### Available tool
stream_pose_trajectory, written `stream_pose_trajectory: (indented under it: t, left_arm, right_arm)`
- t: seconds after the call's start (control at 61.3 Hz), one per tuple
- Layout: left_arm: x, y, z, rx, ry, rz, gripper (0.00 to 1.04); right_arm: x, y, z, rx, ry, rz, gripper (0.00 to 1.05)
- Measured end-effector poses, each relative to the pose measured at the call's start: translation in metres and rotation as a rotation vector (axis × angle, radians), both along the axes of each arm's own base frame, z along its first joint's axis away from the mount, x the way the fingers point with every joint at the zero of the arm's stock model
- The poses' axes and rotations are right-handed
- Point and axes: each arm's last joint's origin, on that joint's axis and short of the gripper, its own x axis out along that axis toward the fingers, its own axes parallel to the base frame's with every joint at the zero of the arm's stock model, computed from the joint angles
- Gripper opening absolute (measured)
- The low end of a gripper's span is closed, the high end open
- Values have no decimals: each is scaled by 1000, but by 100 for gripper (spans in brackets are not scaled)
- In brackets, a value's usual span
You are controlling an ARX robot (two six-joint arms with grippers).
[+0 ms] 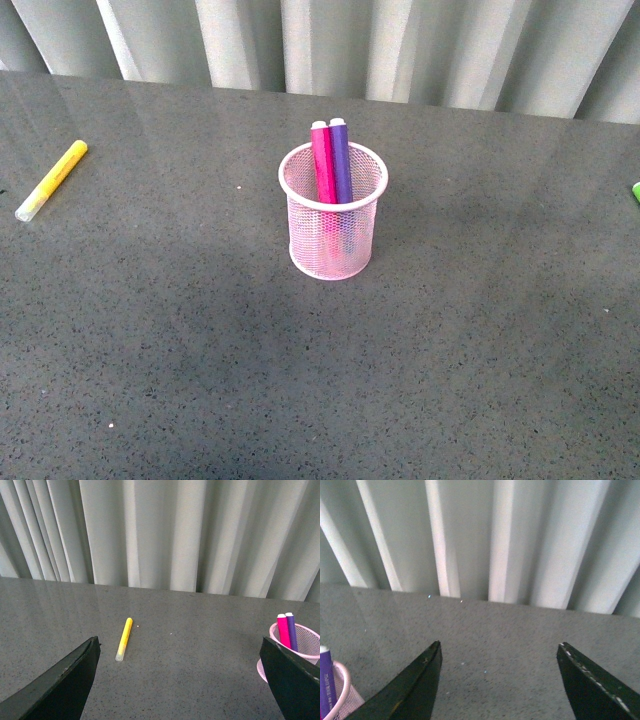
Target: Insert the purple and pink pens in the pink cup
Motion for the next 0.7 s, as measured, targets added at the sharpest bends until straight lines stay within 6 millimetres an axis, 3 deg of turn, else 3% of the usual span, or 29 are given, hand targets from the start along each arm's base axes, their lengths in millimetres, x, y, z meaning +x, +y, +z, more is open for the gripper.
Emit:
stream_pose_trajectory:
  t: [0.212,0.702]
  left_arm:
    - [0,0,0,0,0,1,98]
    - [0,0,0,0,0,0,98]
  right_arm:
    - [-29,-12,-3,-4,19,15,3]
    - [-75,-35,-2,-5,16,1,3]
